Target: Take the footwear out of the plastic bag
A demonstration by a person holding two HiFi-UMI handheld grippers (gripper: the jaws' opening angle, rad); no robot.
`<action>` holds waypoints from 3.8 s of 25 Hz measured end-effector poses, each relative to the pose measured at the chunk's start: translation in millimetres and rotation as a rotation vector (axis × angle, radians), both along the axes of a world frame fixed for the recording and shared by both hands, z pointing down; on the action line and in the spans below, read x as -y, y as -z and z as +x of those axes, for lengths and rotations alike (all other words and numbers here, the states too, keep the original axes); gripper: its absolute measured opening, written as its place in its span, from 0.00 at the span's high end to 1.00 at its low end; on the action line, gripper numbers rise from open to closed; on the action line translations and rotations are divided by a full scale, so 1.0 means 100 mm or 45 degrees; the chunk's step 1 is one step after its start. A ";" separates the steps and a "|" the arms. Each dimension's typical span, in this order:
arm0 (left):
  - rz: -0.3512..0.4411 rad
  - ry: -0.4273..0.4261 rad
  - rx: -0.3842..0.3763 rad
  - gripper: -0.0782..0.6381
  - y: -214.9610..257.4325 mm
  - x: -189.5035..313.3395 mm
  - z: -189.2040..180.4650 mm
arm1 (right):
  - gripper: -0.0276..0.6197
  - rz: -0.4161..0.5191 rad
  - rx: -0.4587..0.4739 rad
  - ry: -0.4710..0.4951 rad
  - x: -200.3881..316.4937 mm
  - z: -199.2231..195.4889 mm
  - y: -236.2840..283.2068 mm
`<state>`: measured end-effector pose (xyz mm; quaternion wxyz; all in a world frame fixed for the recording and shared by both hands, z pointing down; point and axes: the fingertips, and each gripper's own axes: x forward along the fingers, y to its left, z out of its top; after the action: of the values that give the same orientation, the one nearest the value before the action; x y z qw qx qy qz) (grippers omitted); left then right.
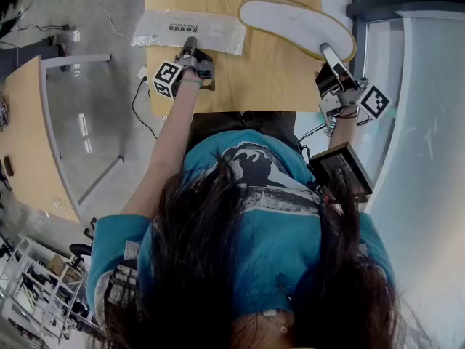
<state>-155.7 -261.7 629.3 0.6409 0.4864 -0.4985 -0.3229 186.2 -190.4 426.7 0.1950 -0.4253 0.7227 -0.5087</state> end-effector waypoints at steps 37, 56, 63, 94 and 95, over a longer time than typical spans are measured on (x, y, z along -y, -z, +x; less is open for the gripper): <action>0.106 -0.917 0.925 0.25 0.34 -0.36 0.81 | 0.82 -0.083 0.165 0.141 0.17 -0.54 -0.37; 0.138 -0.758 0.851 0.28 0.58 -0.55 0.20 | 0.82 -0.511 0.131 0.390 0.40 -1.69 -1.71; 0.152 -0.716 0.853 0.28 0.65 -0.58 0.04 | 0.81 -0.627 -0.034 0.321 0.42 -1.64 -2.02; 0.310 -0.708 0.920 0.37 0.97 -0.58 0.30 | 0.56 -0.447 -0.362 0.384 0.08 -1.33 -1.29; 0.324 -0.724 0.933 0.40 0.97 -0.59 0.34 | 0.56 -0.431 -0.382 0.401 0.06 -1.34 -1.29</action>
<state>-122.1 -203.0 532.8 0.4212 0.7598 -0.4952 -0.0004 52.5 -196.8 555.4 -0.0696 -0.4047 0.7056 -0.5775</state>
